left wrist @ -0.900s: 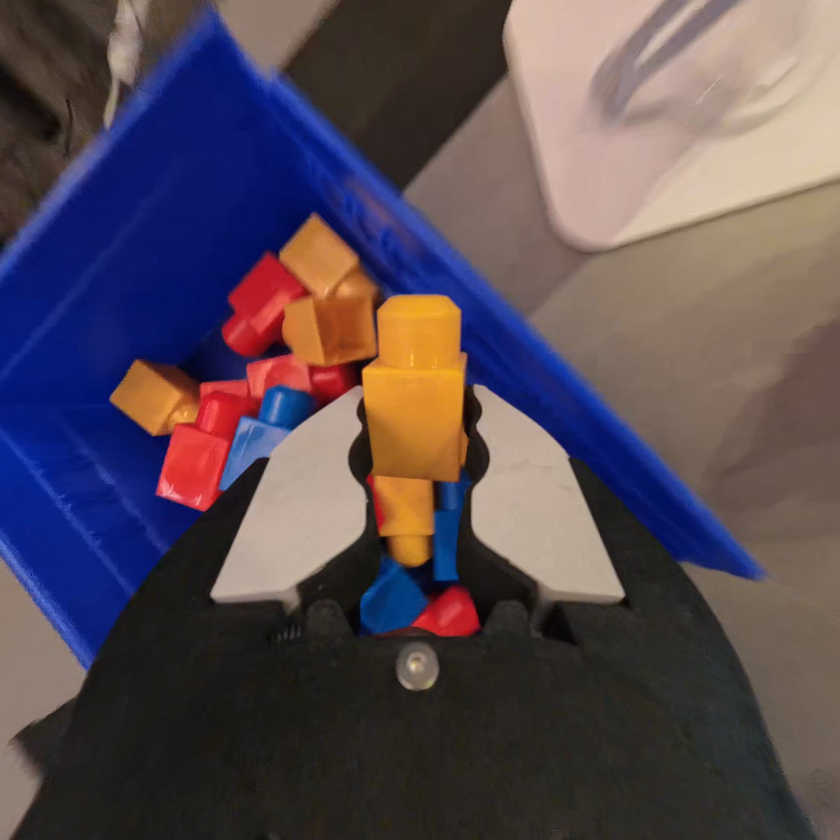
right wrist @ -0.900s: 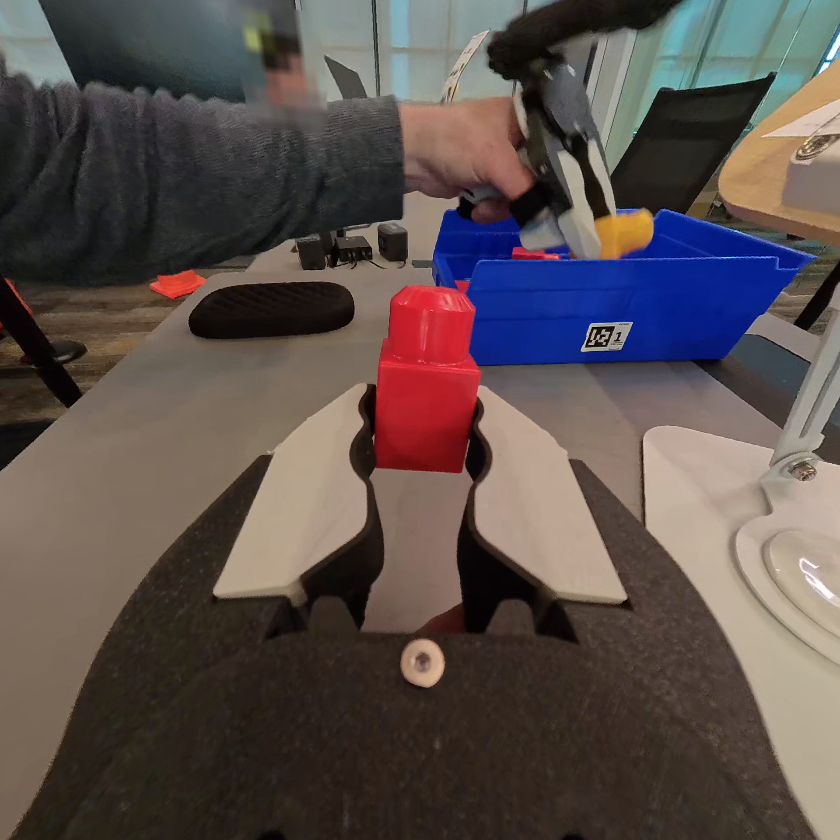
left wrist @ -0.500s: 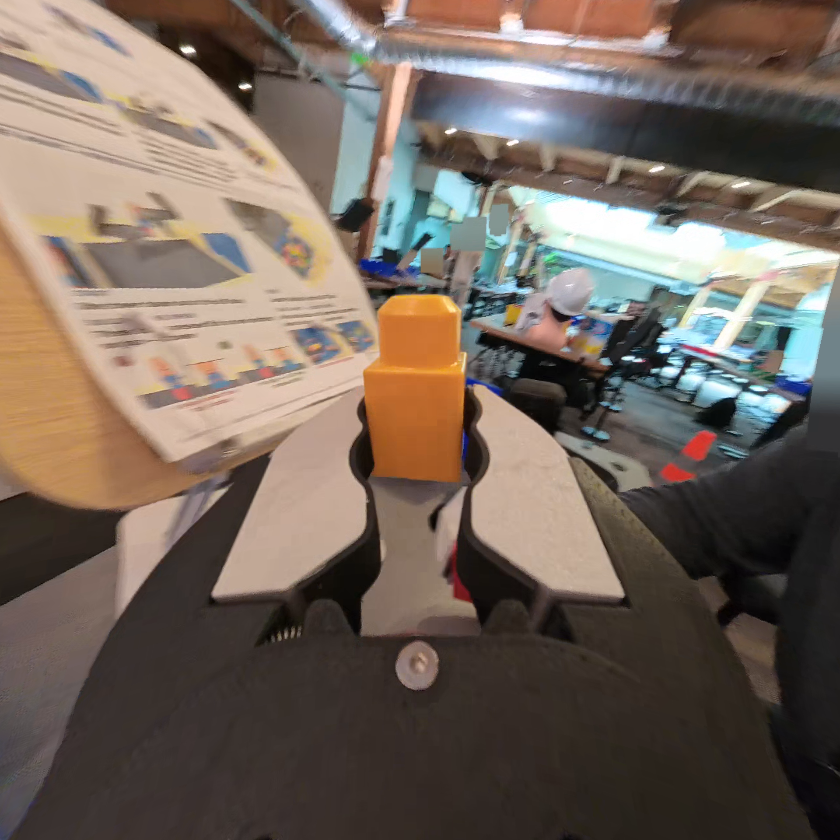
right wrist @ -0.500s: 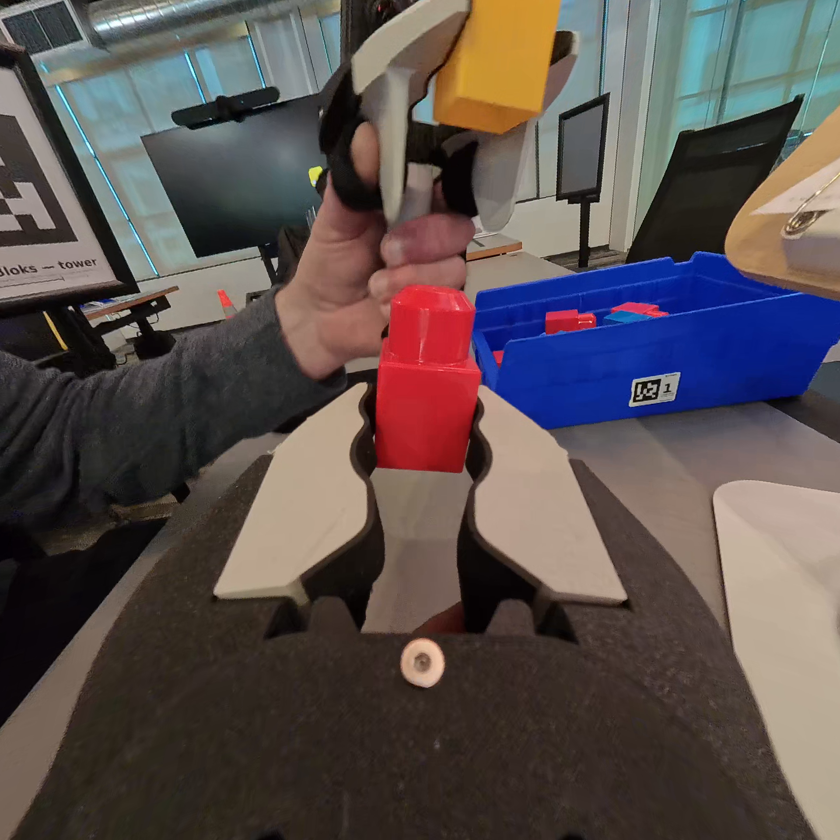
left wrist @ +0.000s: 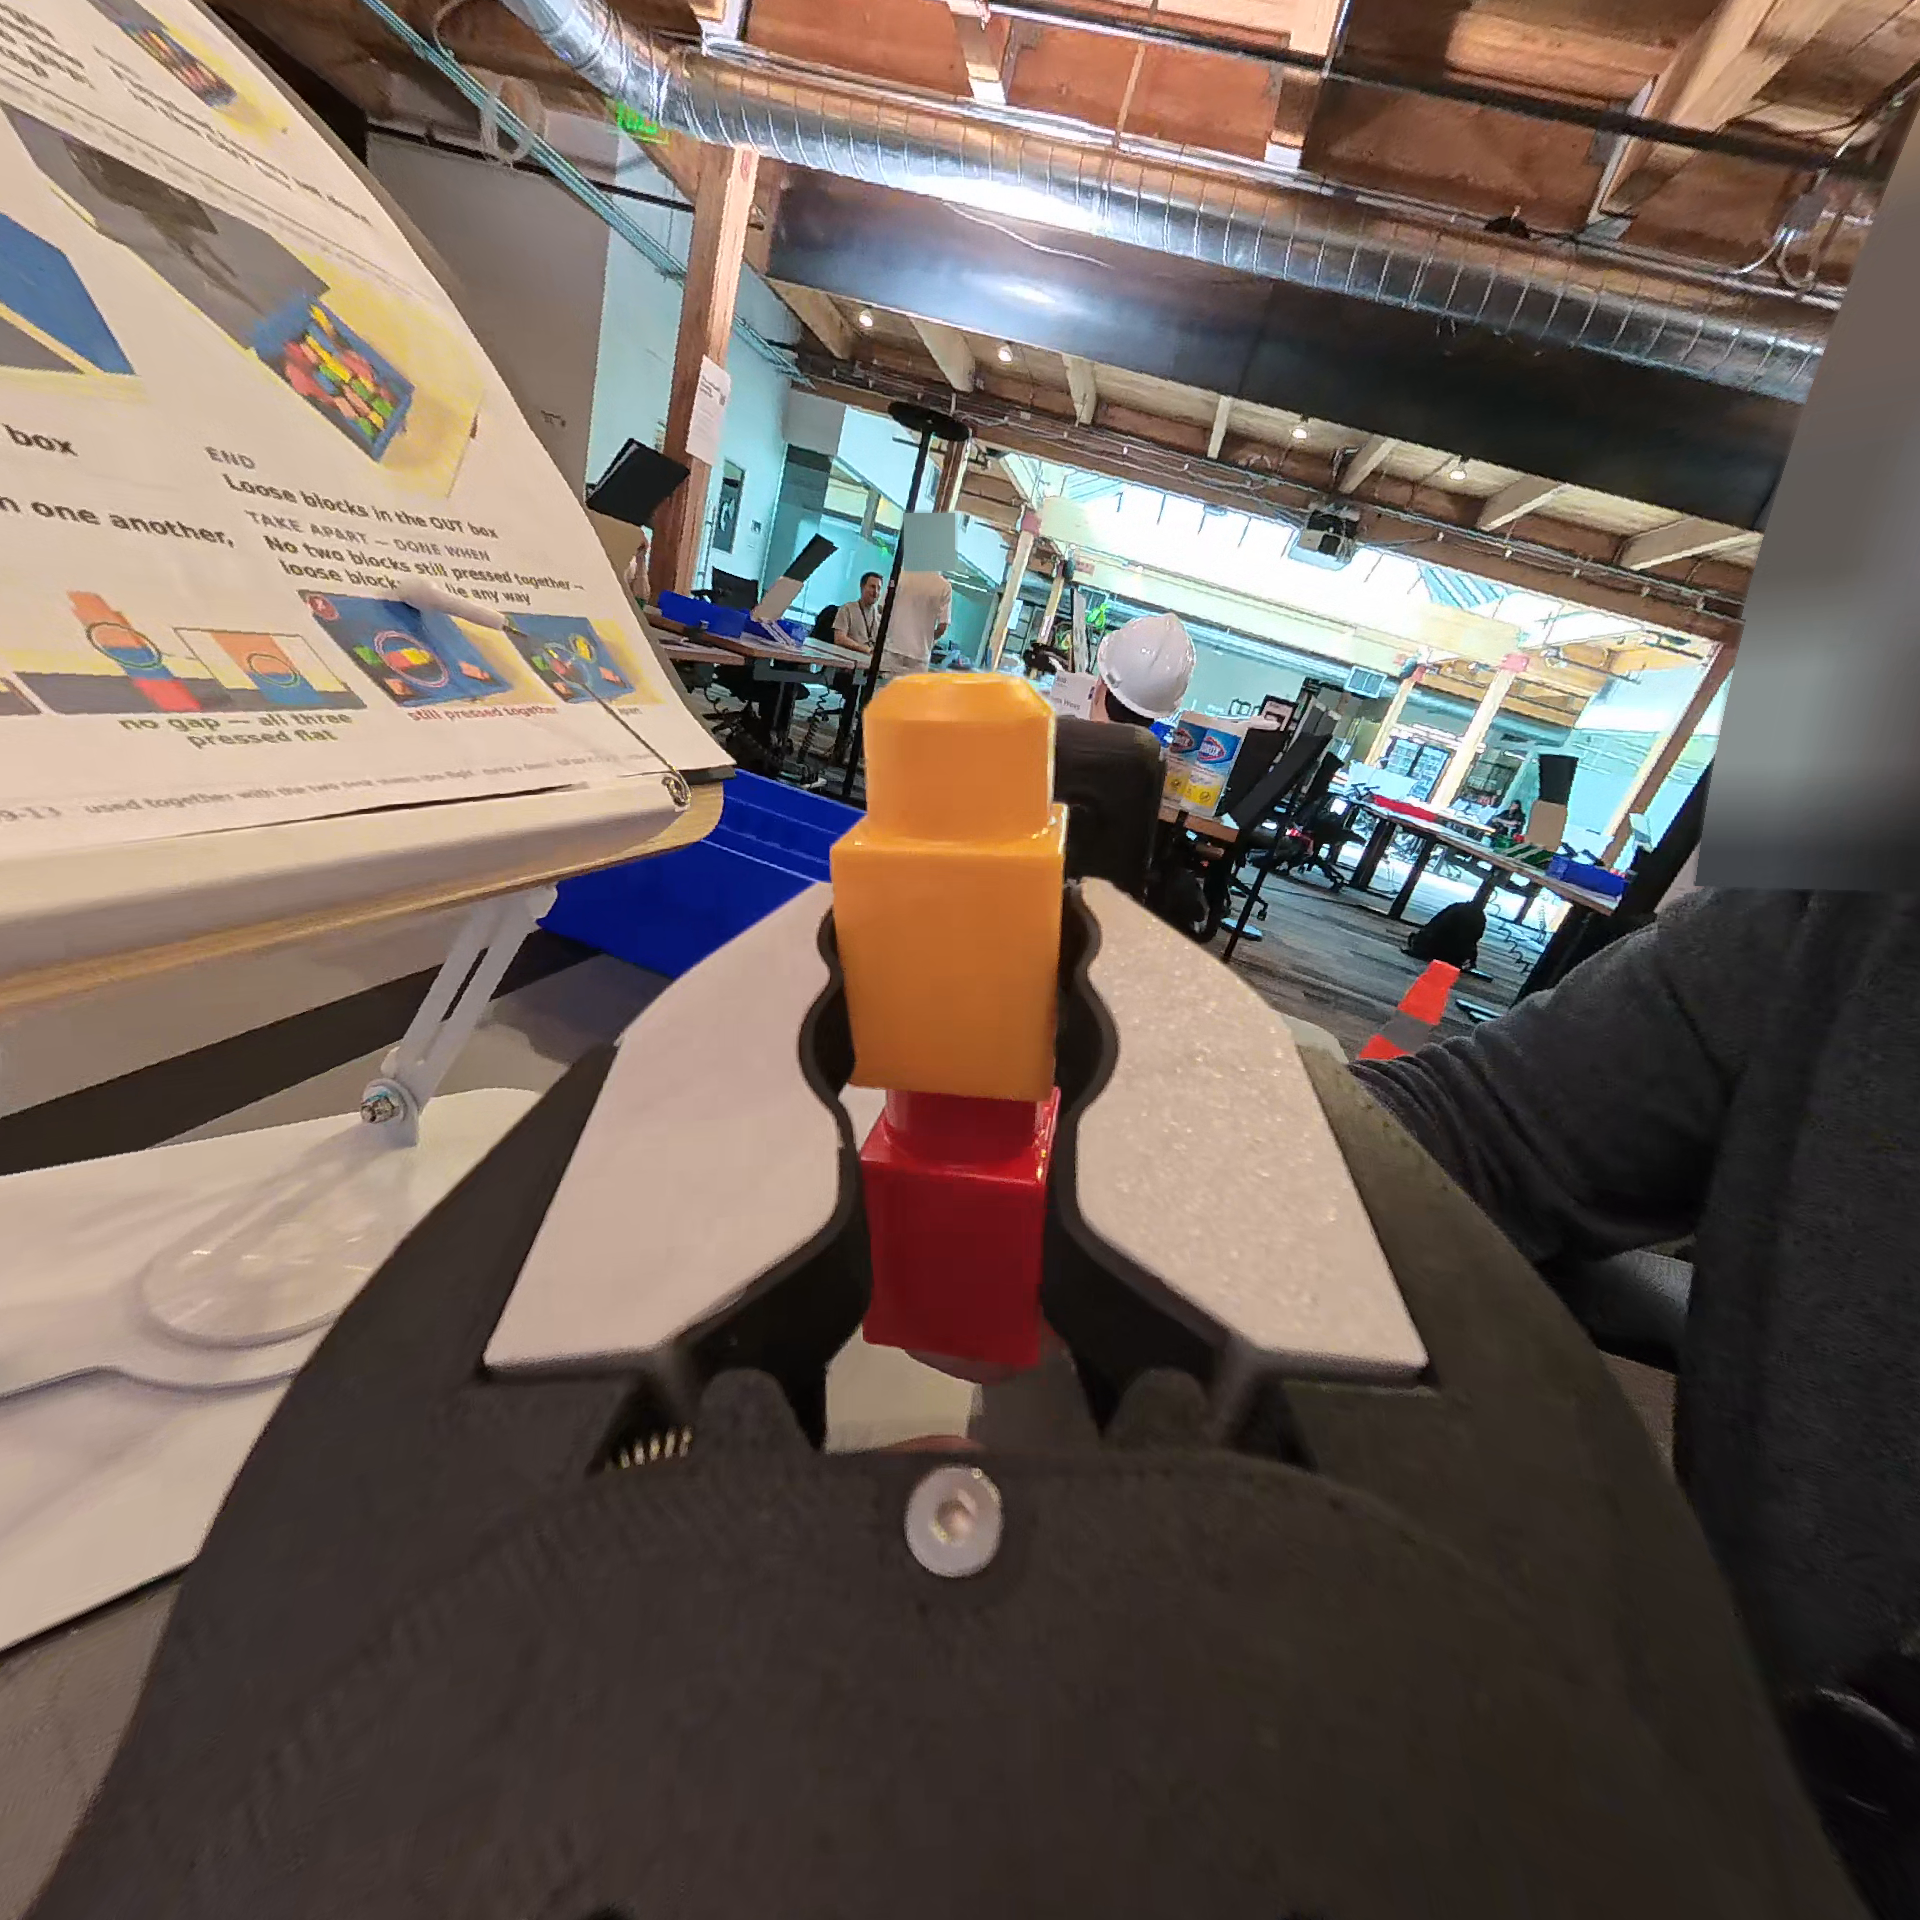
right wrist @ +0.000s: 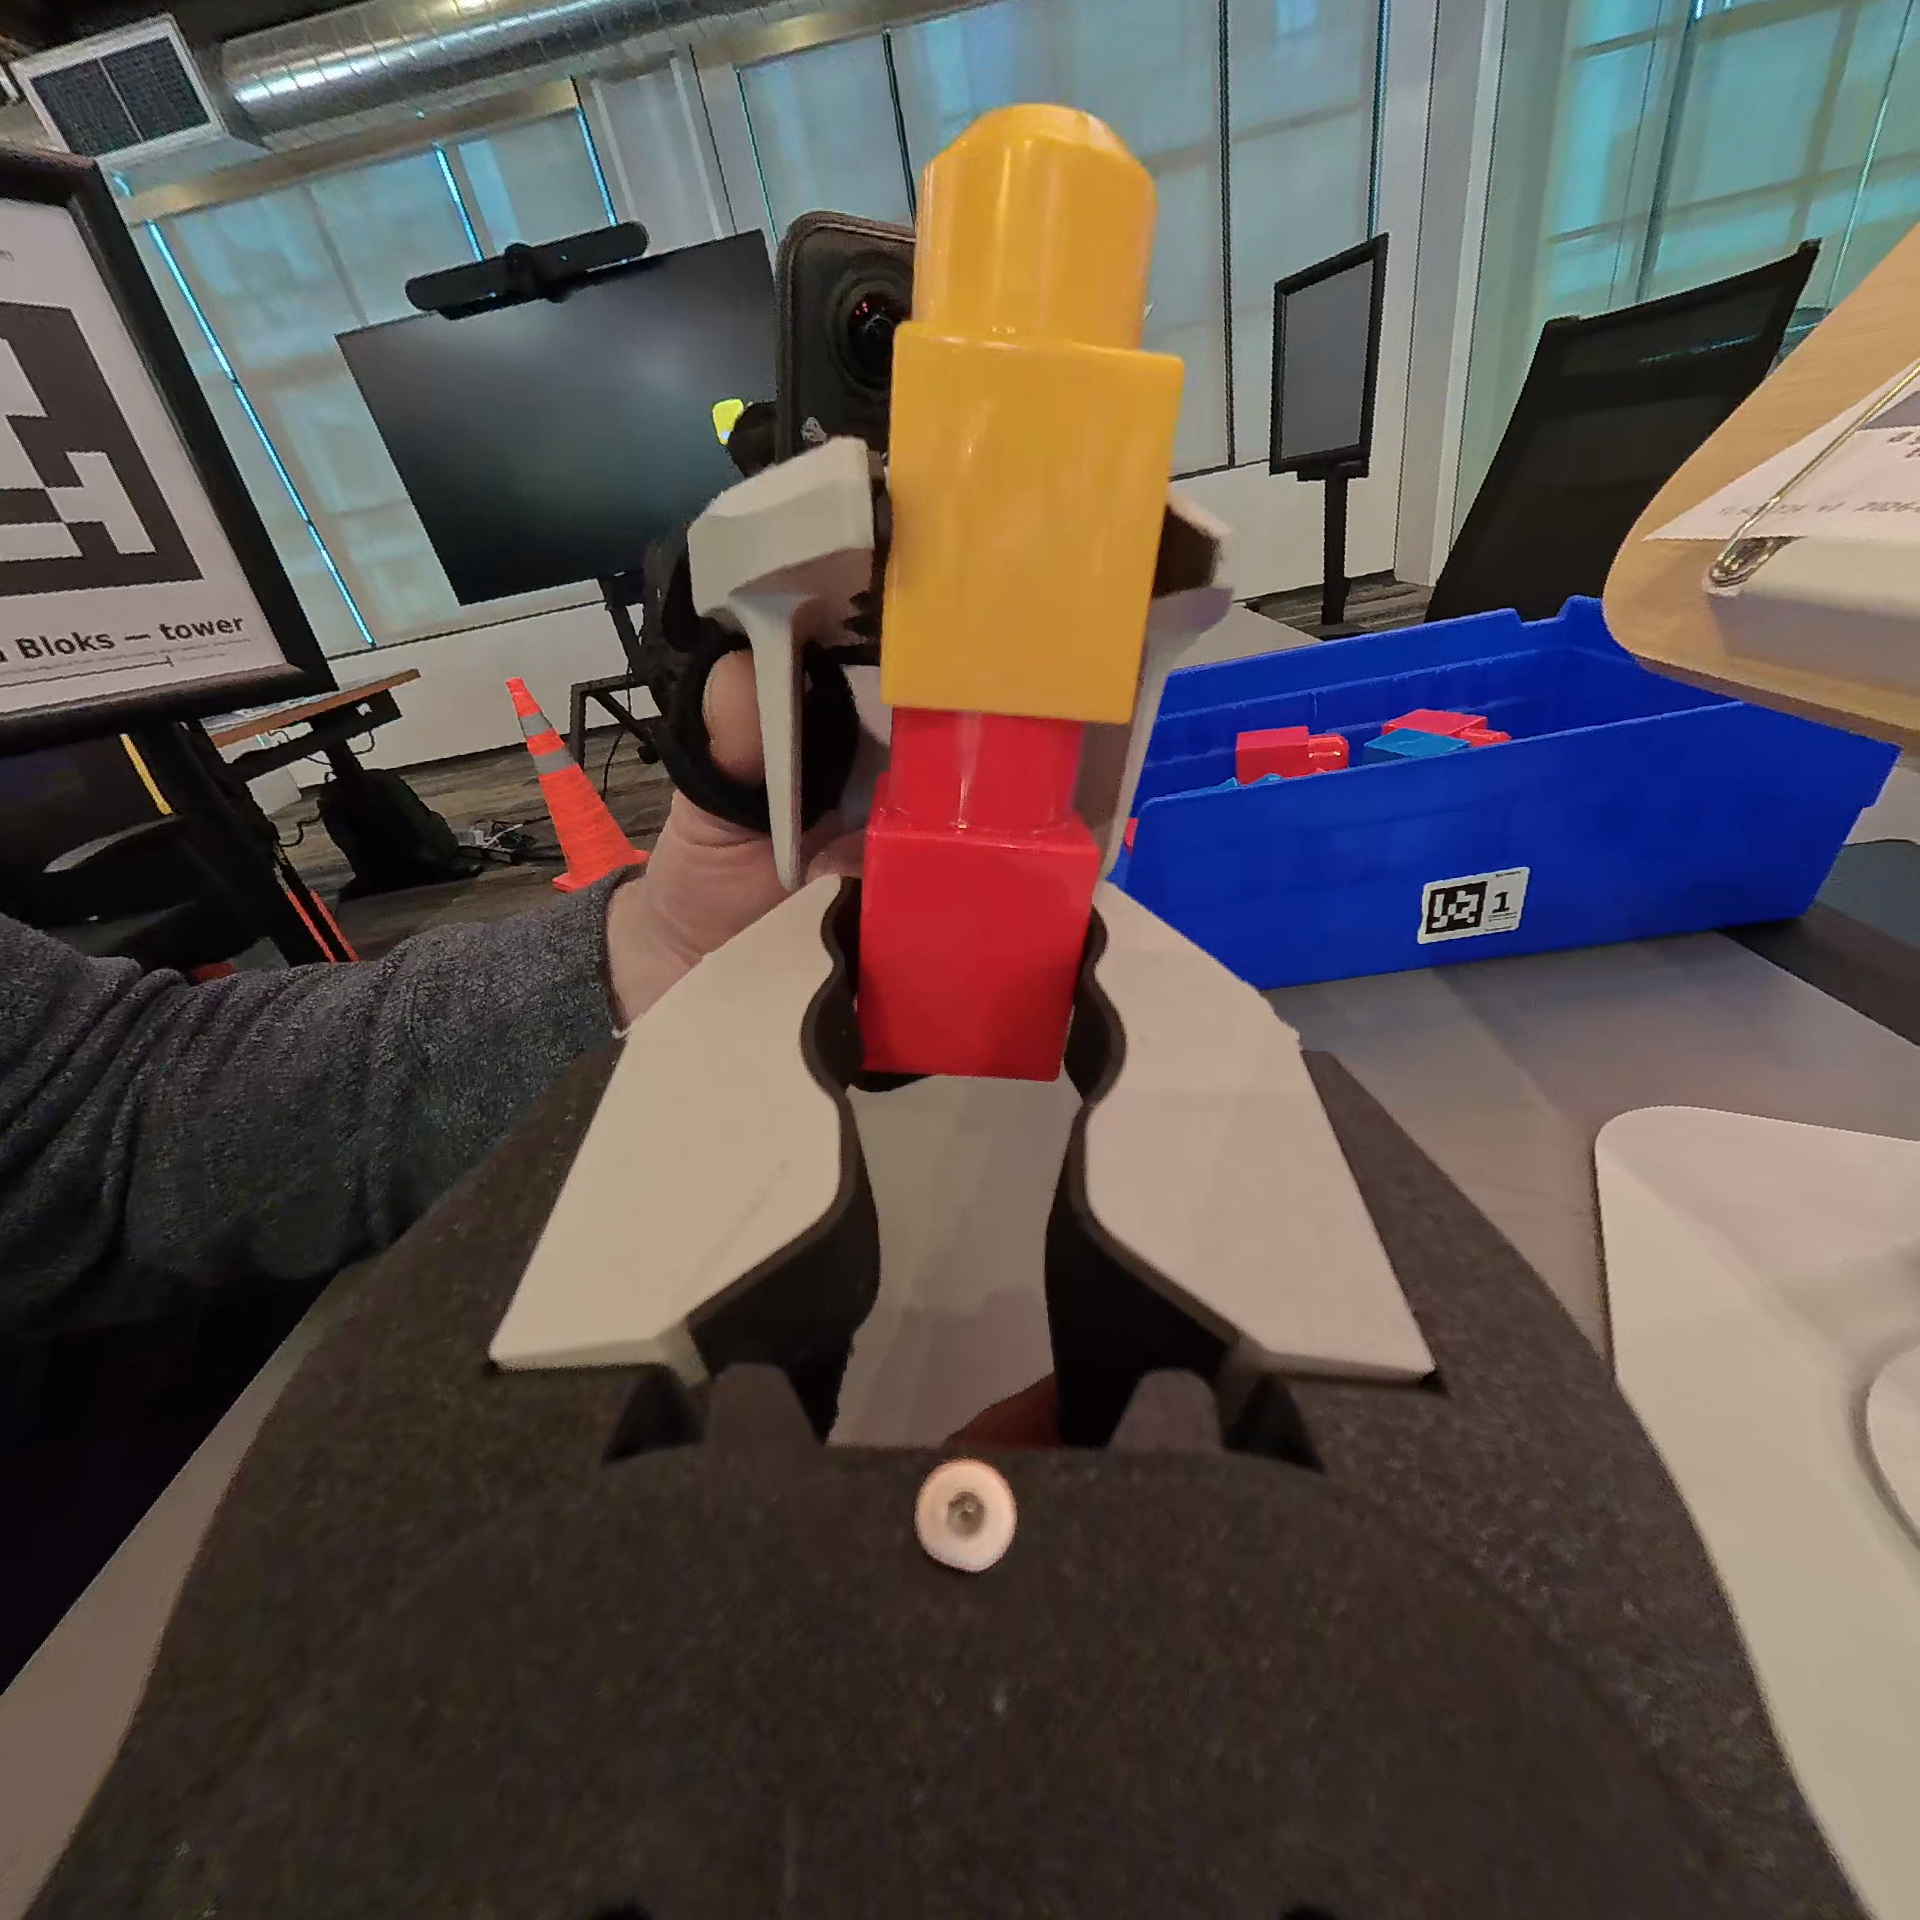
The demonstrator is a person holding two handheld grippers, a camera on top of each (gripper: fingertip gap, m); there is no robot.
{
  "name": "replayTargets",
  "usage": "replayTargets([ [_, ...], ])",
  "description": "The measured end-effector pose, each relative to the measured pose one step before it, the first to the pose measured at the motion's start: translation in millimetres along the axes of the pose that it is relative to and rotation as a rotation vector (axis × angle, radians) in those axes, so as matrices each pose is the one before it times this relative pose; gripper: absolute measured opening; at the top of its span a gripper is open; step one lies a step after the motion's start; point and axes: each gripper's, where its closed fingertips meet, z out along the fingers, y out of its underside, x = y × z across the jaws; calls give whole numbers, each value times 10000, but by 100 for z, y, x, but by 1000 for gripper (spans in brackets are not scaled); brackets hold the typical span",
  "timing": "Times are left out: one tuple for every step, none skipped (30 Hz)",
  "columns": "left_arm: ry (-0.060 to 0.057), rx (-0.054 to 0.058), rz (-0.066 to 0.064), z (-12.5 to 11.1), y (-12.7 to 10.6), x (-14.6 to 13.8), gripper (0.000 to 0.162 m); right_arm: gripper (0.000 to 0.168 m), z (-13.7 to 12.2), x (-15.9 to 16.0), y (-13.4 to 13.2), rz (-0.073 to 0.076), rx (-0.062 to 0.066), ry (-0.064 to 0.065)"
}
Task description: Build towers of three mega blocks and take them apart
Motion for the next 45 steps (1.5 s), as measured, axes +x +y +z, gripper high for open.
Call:
replayTargets([
  [-29,-74,-4,54,217,-67,37,37,-7,-2,-42,11,41,21],
  [11,15,23,33,157,4,37,37,-59,99,-109,-31,53,88],
  [86,3,-38,14,176,91,37,36,-69,41,-89,-44,23,41],
  [16,56,-71,-3,80,4,37,37,-37,61,-3,-56,-33,44],
  [-72,-8,-76,6,59,-136,37,37,-28,99,69,-62,-30,85],
  [41,-55,45,47,91,56,37,36,3,-25,31,-50,25,15],
  [155,-32,24,16,39,220,37,36,10,-113,-2,-14,0,-60],
  [5,-52,-66,0,47,-42,37,36,-4,21,22,-32,-81,18],
  [26,-46,11,-13,61,16,37,36,-34,35,9,-125,-79,45],
  [98,-18,30,-15,29,125,37,36,-21,-41,-23,-70,-19,-2],
  [21,-113,52,31,190,57,37,36,-34,-50,-74,58,34,-46],
  [-8,-120,14,-5,154,-5,38,36,-21,-18,63,35,-43,-65],
  [-2,-120,58,-46,156,-32,37,36,-18,16,121,-5,-93,-54],
  [35,-70,-3,-47,133,-27,37,36,-33,37,76,-69,-88,0],
  [59,-53,-48,-37,120,-7,37,36,-32,13,44,-18,-66,-9],
  [21,-66,-17,-60,100,-17,38,35,-3,-29,37,25,-33,-44],
  [34,-51,44,-87,67,42,38,35,18,-59,6,6,-5,-47],
  [39,0,73,-82,14,96,37,36,12,-91,-21,-8,12,-49],
  [7,12,27,-24,10,65,38,36,15,-78,-55,59,21,-65],
  [-20,35,10,7,11,-7,38,35,-9,-19,-57,138,34,-47],
  [-7,67,-42,5,-11,-63,38,35,17,5,-22,109,28,-11],
  [-6,55,-17,25,18,-42,38,35,24,13,8,91,43,-14],
  [-11,30,-14,67,50,-16,38,35,-21,39,31,32,54,9],
  [-18,1,-27,57,87,-57,38,35,-23,67,35,70,34,7],
  [-10,55,-54,14,12,-39,38,35,-24,10,-16,95,39,-33],
  [30,55,-7,19,-12,48,38,35,-18,-18,-26,-31,7,-16],
  [9,4,91,-20,14,65,38,35,7,-29,20,-85,-37,12],
  [20,-42,58,-16,36,62,38,35,12,-50,23,-32,-8,-7],
  [4,-36,7,-11,22,18,38,35,18,1,44,16,10,-12],
  [-47,-32,-2,11,75,-77,38,35,-8,43,75,-5,-3,-12],
  [23,-26,-20,11,96,-13,38,35,1,35,130,-97,-54,3],
  [54,-86,78,-11,116,76,38,36,1,-20,147,-140,-83,-17],
  [-24,-162,102,-22,127,1,37,36,26,-4,121,-69,-61,-44],
  [-49,-116,57,-3,78,-23,37,36,27,1,121,25,-45,-79],
  [1,-92,52,40,160,30,37,36,10,-85,134,44,-90,-112],
  [117,9,24,-39,31,165,37,36,-29,-118,-22,-94,2,-41],
  [66,74,-25,-48,-106,115,37,35,29,-120,-67,-35,-14,-34],
  [73,34,30,18,-58,190,37,35,33,-181,-63,-19,-28,-92],
  [75,-11,24,-6,-56,179,37,35,-7,-138,-82,-31,-15,-72],
  [24,-4,54,19,-49,108,37,35,-18,-78,-68,-25,12,-32],
  [7,36,0,16,-44,29,37,35,11,-28,-31,-1,18,-6],
  [23,15,-8,-21,51,-1,37,35,43,10,97,-26,-32,9],
  [28,-3,-38,-30,110,-2,37,35,39,6,137,-10,-12,-8],
  [23,14,-146,-29,49,-87,37,36,27,65,110,31,17,16],
  [9,53,-167,-46,-5,-152,37,36,-14,107,34,82,57,7],
])
